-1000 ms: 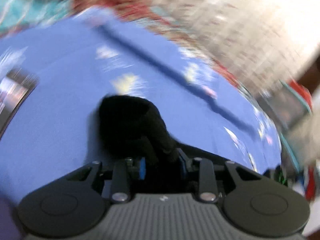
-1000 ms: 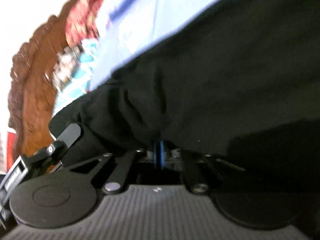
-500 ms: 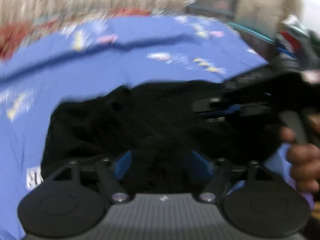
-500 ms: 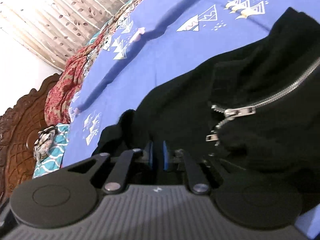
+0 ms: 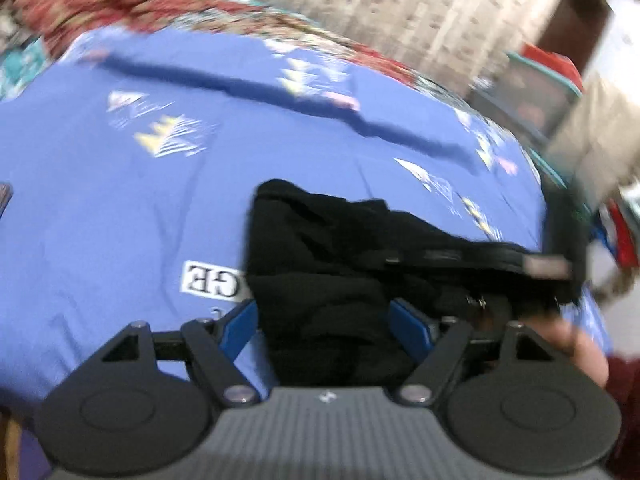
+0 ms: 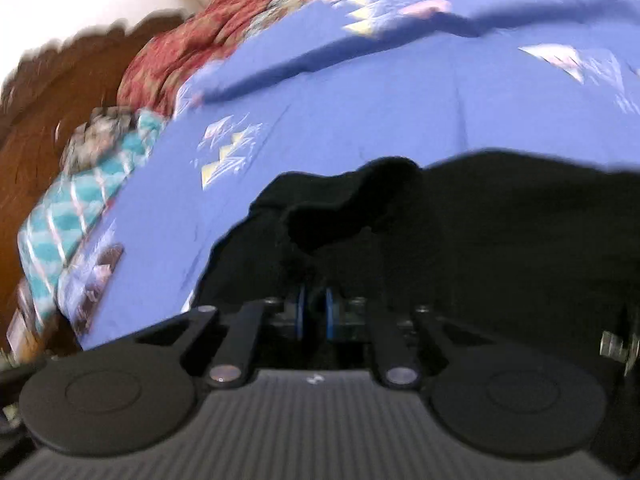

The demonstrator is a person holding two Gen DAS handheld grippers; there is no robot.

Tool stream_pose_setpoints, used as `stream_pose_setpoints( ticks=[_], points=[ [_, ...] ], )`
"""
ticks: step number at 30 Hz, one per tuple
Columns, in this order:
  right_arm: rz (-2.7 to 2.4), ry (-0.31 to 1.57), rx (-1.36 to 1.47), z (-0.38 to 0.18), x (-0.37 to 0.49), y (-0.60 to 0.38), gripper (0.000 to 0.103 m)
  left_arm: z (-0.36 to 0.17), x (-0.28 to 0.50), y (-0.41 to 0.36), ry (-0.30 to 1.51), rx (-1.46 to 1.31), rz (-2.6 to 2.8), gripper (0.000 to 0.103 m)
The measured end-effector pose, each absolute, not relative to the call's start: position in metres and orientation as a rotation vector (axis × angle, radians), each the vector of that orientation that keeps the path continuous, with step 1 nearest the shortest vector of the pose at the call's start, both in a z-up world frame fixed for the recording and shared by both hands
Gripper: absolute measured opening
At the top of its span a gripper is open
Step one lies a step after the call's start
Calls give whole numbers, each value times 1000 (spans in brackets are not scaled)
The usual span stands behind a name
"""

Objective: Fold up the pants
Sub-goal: 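Fold the pants with the right gripper toward the left gripper holding the waist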

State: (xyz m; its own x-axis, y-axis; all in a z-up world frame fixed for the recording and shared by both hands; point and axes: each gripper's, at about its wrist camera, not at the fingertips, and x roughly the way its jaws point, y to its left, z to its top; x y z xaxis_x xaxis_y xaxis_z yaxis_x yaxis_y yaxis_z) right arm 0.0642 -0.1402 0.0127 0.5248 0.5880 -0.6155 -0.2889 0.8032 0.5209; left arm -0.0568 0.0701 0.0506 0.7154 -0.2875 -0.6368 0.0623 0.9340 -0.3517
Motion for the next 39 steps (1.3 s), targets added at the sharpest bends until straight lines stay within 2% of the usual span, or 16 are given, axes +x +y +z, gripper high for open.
stream_pose_setpoints(
  ticks=[5, 10, 12, 13, 15, 16, 17, 20, 24, 25, 26, 27, 34, 36, 37, 39],
  points=[
    [403, 742, 393, 40, 28, -174, 12, 43, -49, 91, 762, -396, -182, 74],
    [308, 879, 423, -13, 22, -180, 14, 45, -23, 80, 763, -420, -216, 74],
    [313, 862, 476, -18, 21, -188, 17, 41, -7, 67, 773, -387, -217, 74],
    [327, 861, 487, -13, 24, -189, 21, 39, -1, 60, 788, -372, -218, 74],
    [361, 818, 516, -1, 30, -195, 39, 34, 5, 51, 822, -349, -215, 74],
    [369, 792, 524, 3, 32, -202, 57, 30, 7, 47, 843, -331, -209, 74],
    [382, 765, 535, 7, 38, -204, 65, 26, 7, 43, 861, -314, -203, 73],
    [422, 766, 571, 5, 68, -197, 65, 11, 5, 36, 911, -270, -158, 73],
    [467, 861, 624, -16, 102, -181, 65, -2, -5, 42, 959, -298, -134, 75],
    [494, 894, 634, -22, 105, -172, 61, -5, -7, 45, 972, -313, -130, 75],
    [526, 920, 633, -27, 107, -165, 29, -8, -8, 48, 983, -333, -132, 75],
    [534, 937, 614, -27, 106, -162, 13, -8, -8, 51, 987, -349, -131, 75],
    [415, 674, 431, 21, 49, -177, 10, -2, -11, 43, 969, -315, -160, 75],
    [345, 722, 372, 9, 51, -173, 14, -4, -9, 36, 979, -287, -154, 75],
    [326, 784, 370, -3, 58, -173, 23, -5, -8, 33, 985, -278, -153, 75],
    [328, 875, 466, -22, 69, -183, 24, -2, -9, 31, 983, -270, -154, 75]
  ],
)
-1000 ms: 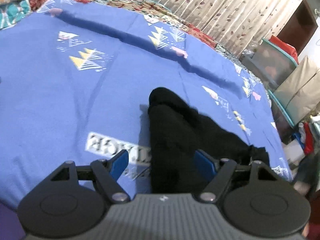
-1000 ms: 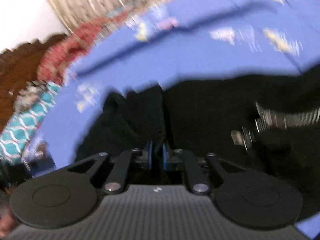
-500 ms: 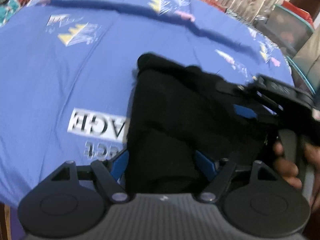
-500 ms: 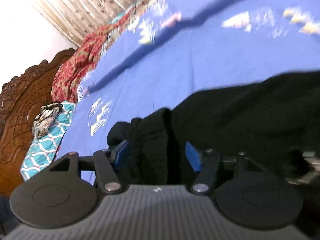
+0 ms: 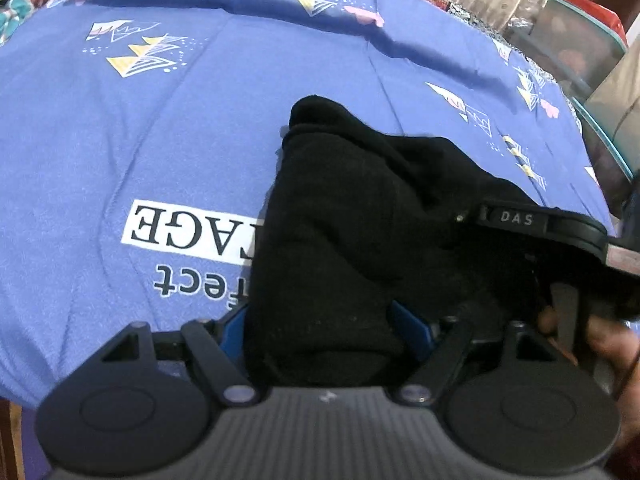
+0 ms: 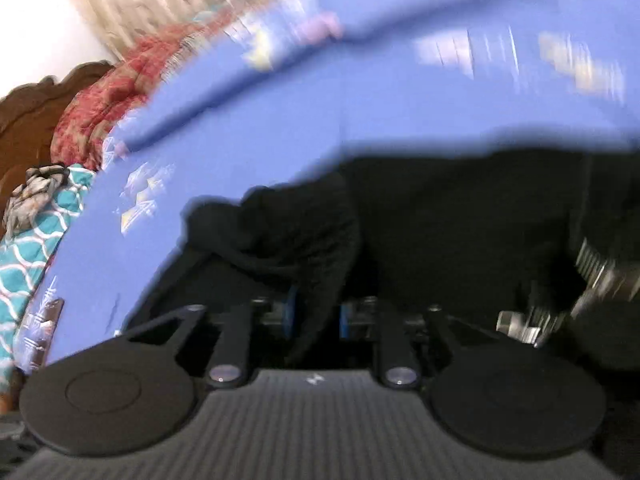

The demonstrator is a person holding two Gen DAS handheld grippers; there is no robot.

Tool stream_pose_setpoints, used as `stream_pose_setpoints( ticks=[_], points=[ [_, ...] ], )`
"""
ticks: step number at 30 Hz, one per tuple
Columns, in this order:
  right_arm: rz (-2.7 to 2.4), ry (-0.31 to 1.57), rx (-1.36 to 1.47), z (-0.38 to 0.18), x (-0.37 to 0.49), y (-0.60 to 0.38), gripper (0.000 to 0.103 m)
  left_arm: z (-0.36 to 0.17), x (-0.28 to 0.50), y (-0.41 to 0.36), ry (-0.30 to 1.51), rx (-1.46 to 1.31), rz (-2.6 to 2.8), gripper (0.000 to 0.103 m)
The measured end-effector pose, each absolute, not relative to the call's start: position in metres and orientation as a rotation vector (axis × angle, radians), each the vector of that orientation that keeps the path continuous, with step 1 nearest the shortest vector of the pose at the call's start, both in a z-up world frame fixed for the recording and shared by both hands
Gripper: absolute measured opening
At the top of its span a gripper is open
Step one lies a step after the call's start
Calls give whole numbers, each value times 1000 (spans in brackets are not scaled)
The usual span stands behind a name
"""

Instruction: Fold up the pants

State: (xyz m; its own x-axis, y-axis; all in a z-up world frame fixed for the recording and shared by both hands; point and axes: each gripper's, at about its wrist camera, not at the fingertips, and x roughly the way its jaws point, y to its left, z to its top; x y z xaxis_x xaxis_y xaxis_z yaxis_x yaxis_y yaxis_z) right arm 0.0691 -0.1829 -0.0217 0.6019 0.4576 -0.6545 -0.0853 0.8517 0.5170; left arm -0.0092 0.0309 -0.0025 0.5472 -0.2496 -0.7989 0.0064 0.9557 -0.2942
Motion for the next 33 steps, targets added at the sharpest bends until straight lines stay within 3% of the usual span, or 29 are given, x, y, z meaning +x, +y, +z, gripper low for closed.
stream_pose_setpoints(
  ticks=[2, 6, 11, 16, 20, 23, 25, 26, 28, 33],
  points=[
    [337, 875, 593, -16, 67, -207, 43, 7, -14, 36, 959, -283, -168, 75],
    [376, 701, 715, 20, 40, -260, 44, 39, -19, 52, 853, -328, -216, 75],
    [136, 511, 655, 36, -9, -331, 47, 76, 9, 27, 746, -289, -313, 75],
    [-76, 527, 714, 14, -49, -401, 51, 59, 39, -32, 792, -243, -455, 75],
    [-111, 580, 764, -10, -67, -415, 51, 4, 53, -65, 977, -209, -451, 72],
    [-107, 612, 755, -23, -69, -403, 61, -6, 42, -83, 928, -53, -439, 73],
    [-115, 658, 753, -31, -60, -401, 61, 1, 36, -91, 938, 7, -423, 73],
    [-107, 662, 762, -32, -58, -397, 54, 7, 35, -92, 946, 3, -420, 73],
    [-70, 674, 745, -27, -56, -391, 19, 28, 34, -83, 953, -78, -431, 73],
    [49, 568, 568, 21, -64, -353, 19, 91, 39, -74, 842, -246, -487, 84]
  ],
)
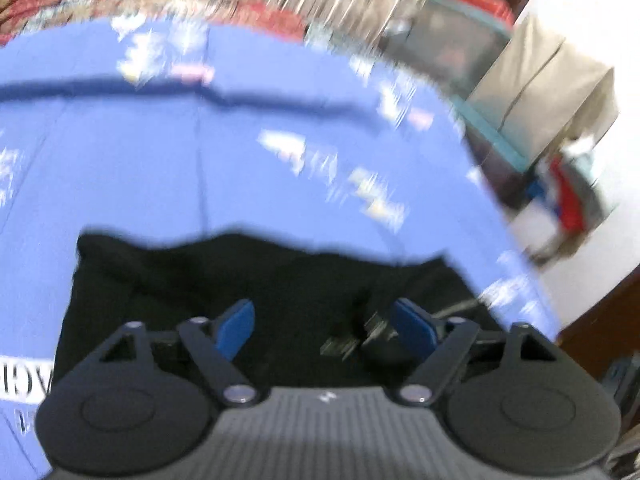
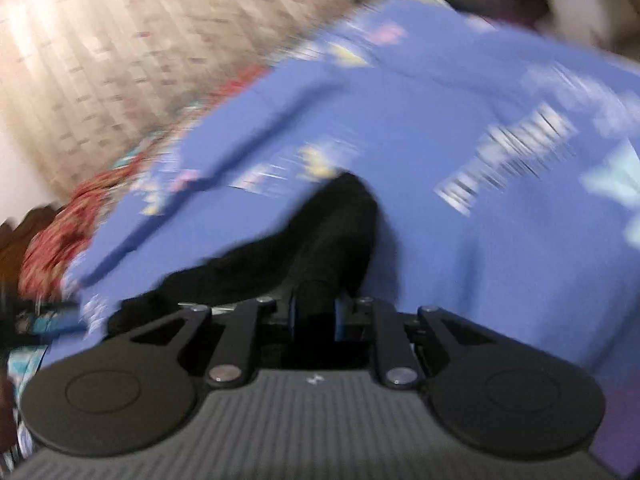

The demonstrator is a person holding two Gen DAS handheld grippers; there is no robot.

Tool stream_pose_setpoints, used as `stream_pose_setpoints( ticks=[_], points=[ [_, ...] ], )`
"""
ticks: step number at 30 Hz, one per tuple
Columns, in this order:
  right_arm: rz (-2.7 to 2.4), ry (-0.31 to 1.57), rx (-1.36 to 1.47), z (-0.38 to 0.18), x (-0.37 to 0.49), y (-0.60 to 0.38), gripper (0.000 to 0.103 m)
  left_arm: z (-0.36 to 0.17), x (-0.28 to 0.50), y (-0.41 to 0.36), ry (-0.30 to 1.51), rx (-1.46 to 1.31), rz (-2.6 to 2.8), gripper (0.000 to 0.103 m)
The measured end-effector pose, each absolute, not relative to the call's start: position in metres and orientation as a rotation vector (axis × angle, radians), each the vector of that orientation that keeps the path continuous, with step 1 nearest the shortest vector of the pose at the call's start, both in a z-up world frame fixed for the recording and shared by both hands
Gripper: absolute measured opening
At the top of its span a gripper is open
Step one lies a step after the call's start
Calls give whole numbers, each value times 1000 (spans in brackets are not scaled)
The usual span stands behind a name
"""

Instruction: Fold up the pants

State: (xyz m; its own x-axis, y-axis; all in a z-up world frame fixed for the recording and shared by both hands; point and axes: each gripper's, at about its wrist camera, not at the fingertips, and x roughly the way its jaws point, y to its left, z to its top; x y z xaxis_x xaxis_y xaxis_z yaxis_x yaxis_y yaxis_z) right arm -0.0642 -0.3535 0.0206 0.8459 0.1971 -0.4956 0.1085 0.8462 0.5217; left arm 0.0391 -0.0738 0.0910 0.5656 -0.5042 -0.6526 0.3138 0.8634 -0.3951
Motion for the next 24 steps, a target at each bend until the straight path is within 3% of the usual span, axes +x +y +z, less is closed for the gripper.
stream_pose_setpoints(
  ticks=[2, 4, 10, 12, 13, 14, 16, 24],
  points=[
    [123, 535, 491, 38, -66, -329, 19, 111, 45, -85, 822, -248, -529, 98],
    [175, 521, 393, 49, -65, -301, 19, 122, 50, -108, 825, -214, -579, 103],
    [241, 536, 232, 53, -64, -252, 19, 109, 72, -182, 985, -41, -667, 103],
    [265, 542, 205, 53, -61, -247, 19, 101, 70, -195, 986, 8, -681, 94],
    [276, 543, 185, 55, -61, -240, 19, 99, 67, -198, 979, 34, -691, 81],
    [283, 544, 169, 57, -60, -233, 19, 97, 65, -199, 968, 53, -698, 47],
    [294, 541, 152, 62, -60, -225, 19, 99, 61, -189, 942, 71, -668, 18],
    [506, 478, 213, 93, -54, -195, 19, 132, 57, -45, 838, -220, -543, 15]
  ],
)
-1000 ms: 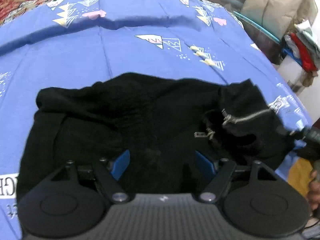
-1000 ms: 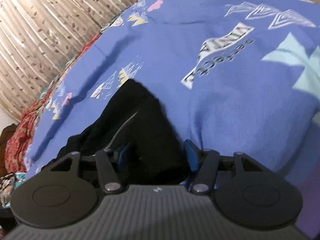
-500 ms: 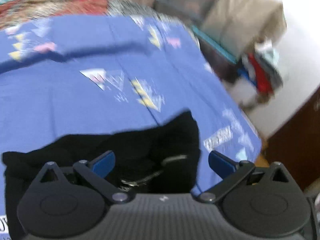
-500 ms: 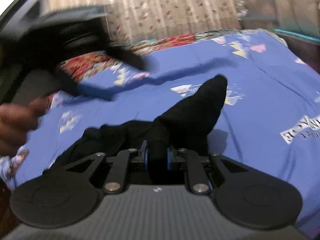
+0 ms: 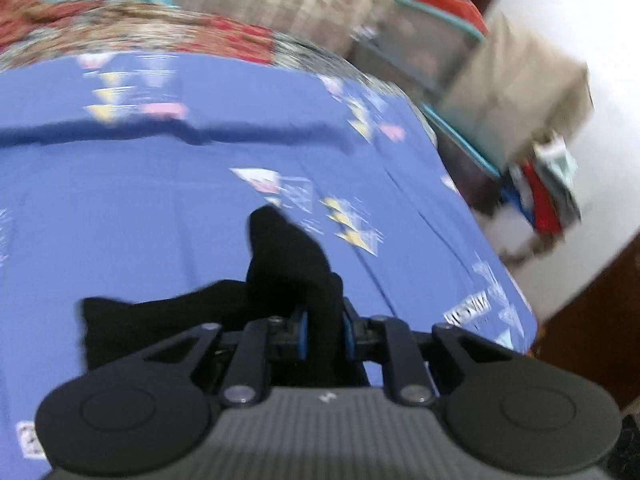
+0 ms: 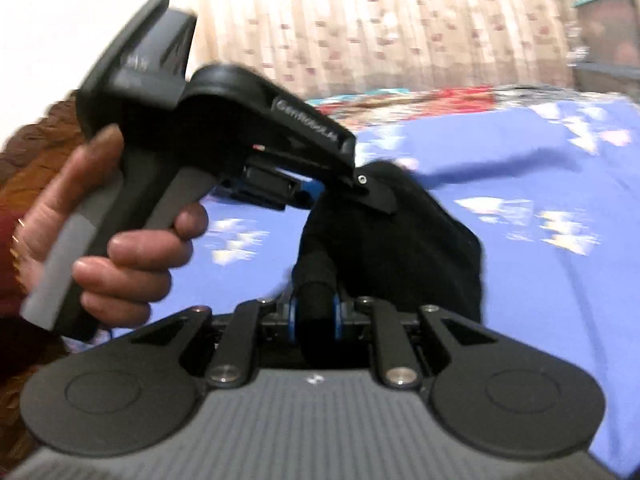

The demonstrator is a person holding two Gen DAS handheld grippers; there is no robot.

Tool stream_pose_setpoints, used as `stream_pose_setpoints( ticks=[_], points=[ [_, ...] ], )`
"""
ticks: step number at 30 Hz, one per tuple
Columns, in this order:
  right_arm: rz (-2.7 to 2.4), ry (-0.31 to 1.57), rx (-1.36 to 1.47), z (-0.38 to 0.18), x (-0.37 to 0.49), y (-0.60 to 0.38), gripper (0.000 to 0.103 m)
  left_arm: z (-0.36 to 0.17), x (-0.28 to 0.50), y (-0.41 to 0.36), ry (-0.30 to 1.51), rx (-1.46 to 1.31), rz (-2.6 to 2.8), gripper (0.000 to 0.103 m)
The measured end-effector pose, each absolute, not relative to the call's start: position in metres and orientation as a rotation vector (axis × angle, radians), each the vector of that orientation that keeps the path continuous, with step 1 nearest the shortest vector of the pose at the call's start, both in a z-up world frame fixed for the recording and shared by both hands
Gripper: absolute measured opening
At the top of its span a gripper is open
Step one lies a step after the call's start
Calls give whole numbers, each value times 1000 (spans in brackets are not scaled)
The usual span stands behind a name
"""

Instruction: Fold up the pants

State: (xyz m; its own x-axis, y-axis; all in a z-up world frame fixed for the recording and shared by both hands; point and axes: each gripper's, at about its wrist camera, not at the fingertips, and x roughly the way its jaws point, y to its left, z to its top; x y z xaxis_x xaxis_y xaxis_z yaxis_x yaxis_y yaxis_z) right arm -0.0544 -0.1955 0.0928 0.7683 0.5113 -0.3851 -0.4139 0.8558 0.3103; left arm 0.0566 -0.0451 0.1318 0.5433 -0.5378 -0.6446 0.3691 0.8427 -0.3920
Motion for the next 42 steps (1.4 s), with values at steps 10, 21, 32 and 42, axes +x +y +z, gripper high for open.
stream_pose_setpoints(
  ticks=[10, 21, 32, 42],
  points=[
    [702, 650, 153, 58, -12, -100, 21, 67, 56, 73, 906, -378, -295, 15],
    [827, 697, 266, 67, -34, -145, 50, 24, 54, 82, 942, -402, -193, 46],
    [600, 754, 352, 45, -50, -217, 29, 43, -10, 67, 892, -294, -273, 62],
    [623, 897, 385, 24, -48, -203, 29, 32, -31, 87, 896, -327, -236, 70]
  ],
)
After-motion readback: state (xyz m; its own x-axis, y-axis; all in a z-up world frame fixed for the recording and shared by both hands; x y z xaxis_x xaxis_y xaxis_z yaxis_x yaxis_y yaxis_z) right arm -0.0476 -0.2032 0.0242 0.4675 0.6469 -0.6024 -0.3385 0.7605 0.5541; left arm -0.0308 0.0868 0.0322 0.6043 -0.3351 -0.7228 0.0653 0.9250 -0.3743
